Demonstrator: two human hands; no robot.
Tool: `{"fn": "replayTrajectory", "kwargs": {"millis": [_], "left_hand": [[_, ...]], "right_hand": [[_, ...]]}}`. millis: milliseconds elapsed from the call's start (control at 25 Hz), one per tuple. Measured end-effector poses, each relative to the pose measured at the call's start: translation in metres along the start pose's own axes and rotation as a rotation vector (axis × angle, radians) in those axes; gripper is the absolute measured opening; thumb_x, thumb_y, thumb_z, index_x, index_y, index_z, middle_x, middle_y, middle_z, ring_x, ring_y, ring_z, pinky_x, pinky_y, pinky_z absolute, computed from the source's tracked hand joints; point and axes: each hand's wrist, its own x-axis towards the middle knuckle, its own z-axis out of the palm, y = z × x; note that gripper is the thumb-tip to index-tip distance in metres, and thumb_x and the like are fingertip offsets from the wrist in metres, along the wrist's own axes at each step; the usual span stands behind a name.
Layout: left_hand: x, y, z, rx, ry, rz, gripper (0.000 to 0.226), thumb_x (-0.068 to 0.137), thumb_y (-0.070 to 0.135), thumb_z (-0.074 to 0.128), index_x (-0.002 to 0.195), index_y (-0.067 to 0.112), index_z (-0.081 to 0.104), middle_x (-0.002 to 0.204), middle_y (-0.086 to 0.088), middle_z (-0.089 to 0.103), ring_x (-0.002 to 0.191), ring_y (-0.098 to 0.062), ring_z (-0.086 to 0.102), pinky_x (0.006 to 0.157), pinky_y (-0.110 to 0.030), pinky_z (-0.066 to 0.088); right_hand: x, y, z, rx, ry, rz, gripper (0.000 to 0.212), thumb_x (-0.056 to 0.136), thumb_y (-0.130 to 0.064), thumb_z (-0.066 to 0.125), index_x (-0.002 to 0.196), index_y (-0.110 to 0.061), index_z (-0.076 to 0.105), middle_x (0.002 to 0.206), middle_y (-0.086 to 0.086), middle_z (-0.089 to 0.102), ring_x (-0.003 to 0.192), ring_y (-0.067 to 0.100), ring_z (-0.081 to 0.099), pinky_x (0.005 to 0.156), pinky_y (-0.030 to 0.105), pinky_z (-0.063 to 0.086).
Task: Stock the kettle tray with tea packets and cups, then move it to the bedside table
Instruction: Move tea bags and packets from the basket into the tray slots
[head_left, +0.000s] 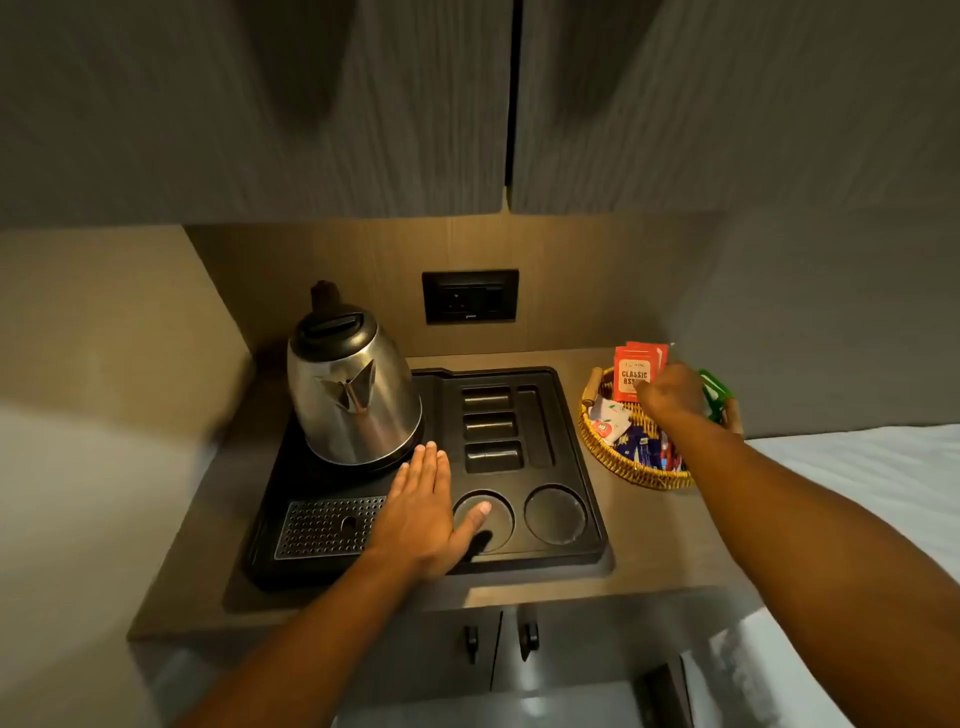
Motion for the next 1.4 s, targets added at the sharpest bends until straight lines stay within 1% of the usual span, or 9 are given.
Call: {"fn": "replayTrajectory", "kwargs": {"millis": [120, 400, 680, 840, 1080, 1160, 1240, 1320, 1400], "left_hand": [[-0.001, 0.001, 0.000, 0.015, 0.025, 0.004, 0.098, 0.084, 0.079, -0.001, 0.154, 0.011, -0.012, 0.162, -0.009, -0.018, 0.148, -0.020, -0.021, 0.123, -0.041, -0.006], [-0.001, 0.000, 0.001, 0.034, 0.015, -0.006, 0.098, 0.084, 0.079, 0.002, 0.154, 0.012, -0.011, 0.163, -0.008, -0.017, 0.148, -0.019, -0.021, 0.123, -0.040, -0.006], [-0.003, 0.003, 0.000, 0.028, 0.011, -0.018, 0.098, 0.084, 0.080, 0.003, 0.155, 0.013, -0.012, 0.163, -0.007, -0.017, 0.148, -0.018, -0.021, 0.123, -0.040, -0.005], [-0.003, 0.003, -0.001, 0.032, 0.014, -0.017, 0.098, 0.085, 0.079, 0.003, 0.155, 0.012, -0.011, 0.163, -0.007, -0.017, 0.148, -0.019, -0.020, 0.123, -0.040, -0.005], [-0.001, 0.001, 0.001, 0.023, 0.026, -0.015, 0.099, 0.085, 0.080, 0.003, 0.155, 0.011, -0.009, 0.164, -0.008, -0.015, 0.149, -0.020, -0.018, 0.123, -0.042, -0.003], [-0.001, 0.001, 0.003, 0.016, 0.024, -0.013, 0.100, 0.083, 0.081, 0.001, 0.155, 0.012, -0.009, 0.164, -0.007, -0.014, 0.149, -0.019, -0.018, 0.123, -0.041, -0.003], [-0.002, 0.000, 0.004, 0.013, 0.034, -0.016, 0.101, 0.082, 0.081, -0.001, 0.155, 0.012, -0.009, 0.164, -0.007, -0.014, 0.149, -0.019, -0.018, 0.123, -0.040, -0.004], [0.000, -0.001, 0.004, 0.014, 0.033, -0.015, 0.101, 0.082, 0.081, -0.001, 0.155, 0.012, -0.009, 0.164, -0.007, -0.015, 0.149, -0.019, -0.019, 0.123, -0.041, -0.004], [-0.001, -0.002, 0.005, 0.012, 0.038, -0.010, 0.100, 0.084, 0.080, 0.002, 0.156, 0.011, -0.008, 0.164, -0.007, -0.014, 0.149, -0.018, -0.019, 0.123, -0.040, -0.004]], "right_hand": [[0.005, -0.007, 0.006, 0.033, -0.019, 0.077, 0.039, 0.083, -0.022, 0.074, 0.112, -0.001, 0.059, 0.107, 0.019, 0.066, 0.091, 0.035, 0.067, 0.065, 0.037, 0.050], [0.020, -0.015, 0.018, -0.030, -0.022, 0.081, 0.045, 0.082, -0.022, 0.075, 0.116, 0.001, 0.057, 0.114, 0.022, 0.062, 0.098, 0.040, 0.064, 0.078, 0.045, 0.054], [0.022, -0.010, 0.010, 0.069, -0.087, 0.142, 0.037, 0.081, -0.023, 0.076, 0.106, -0.001, 0.061, 0.102, 0.018, 0.068, 0.081, 0.033, 0.069, 0.062, 0.036, 0.054], [0.021, -0.012, -0.017, 0.110, -0.208, 0.096, 0.028, 0.083, -0.023, 0.073, 0.100, -0.003, 0.064, 0.079, 0.014, 0.069, 0.051, 0.020, 0.060, 0.045, 0.029, 0.045], [0.012, -0.049, -0.061, 0.180, -0.107, -0.281, 0.022, 0.086, -0.024, 0.070, 0.104, -0.014, 0.064, 0.096, 0.005, 0.068, 0.071, 0.017, 0.065, 0.053, 0.026, 0.047], [-0.009, -0.076, -0.046, 0.251, -0.282, -0.403, 0.019, 0.087, -0.019, 0.068, 0.104, -0.017, 0.061, 0.091, -0.001, 0.064, 0.068, 0.008, 0.062, 0.053, 0.022, 0.046], [-0.036, -0.102, -0.011, 0.260, -0.474, -0.447, 0.016, 0.088, -0.018, 0.067, 0.102, -0.017, 0.059, 0.089, 0.001, 0.064, 0.069, 0.010, 0.063, 0.053, 0.023, 0.048], [-0.056, -0.118, 0.031, 0.226, -0.543, -0.412, 0.015, 0.088, -0.018, 0.067, 0.100, -0.014, 0.059, 0.090, 0.006, 0.065, 0.074, 0.018, 0.065, 0.058, 0.029, 0.053], [-0.065, -0.126, 0.065, 0.187, -0.540, -0.348, 0.013, 0.087, -0.015, 0.069, 0.094, -0.013, 0.059, 0.098, 0.012, 0.067, 0.088, 0.026, 0.067, 0.073, 0.039, 0.057]]}}
